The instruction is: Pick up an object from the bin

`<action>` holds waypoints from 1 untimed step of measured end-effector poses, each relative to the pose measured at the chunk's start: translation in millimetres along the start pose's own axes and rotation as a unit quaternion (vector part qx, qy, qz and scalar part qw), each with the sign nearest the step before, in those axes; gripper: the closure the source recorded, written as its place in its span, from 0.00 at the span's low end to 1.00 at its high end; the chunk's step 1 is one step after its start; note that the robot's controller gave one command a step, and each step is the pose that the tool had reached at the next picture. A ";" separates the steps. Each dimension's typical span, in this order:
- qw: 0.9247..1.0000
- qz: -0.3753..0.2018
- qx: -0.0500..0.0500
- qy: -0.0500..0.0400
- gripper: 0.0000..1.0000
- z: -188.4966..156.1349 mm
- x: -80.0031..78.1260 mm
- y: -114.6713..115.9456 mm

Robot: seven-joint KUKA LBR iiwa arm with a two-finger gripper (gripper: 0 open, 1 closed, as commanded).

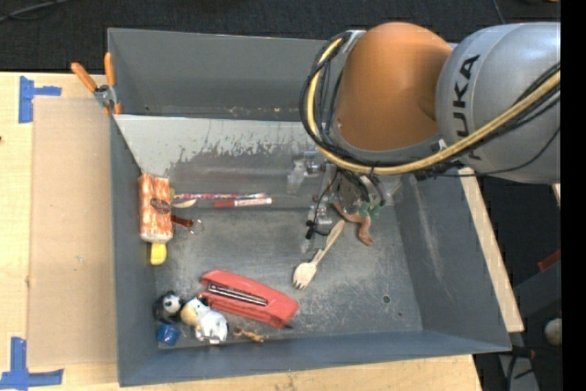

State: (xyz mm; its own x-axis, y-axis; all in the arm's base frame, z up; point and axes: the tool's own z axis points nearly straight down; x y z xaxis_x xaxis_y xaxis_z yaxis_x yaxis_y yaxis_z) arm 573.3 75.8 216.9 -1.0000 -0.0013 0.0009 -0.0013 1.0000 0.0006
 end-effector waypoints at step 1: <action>1.000 -0.013 0.000 -0.002 0.00 58.4 -5.1 19.8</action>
Offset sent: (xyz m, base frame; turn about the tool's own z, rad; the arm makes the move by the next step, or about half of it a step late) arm -0.0379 0.0158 -0.1209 -0.1150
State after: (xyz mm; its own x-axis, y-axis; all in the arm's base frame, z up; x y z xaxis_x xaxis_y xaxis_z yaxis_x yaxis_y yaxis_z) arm 578.3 95.6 158.4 -0.9996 -0.0275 -0.0022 -0.0275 0.9996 0.0011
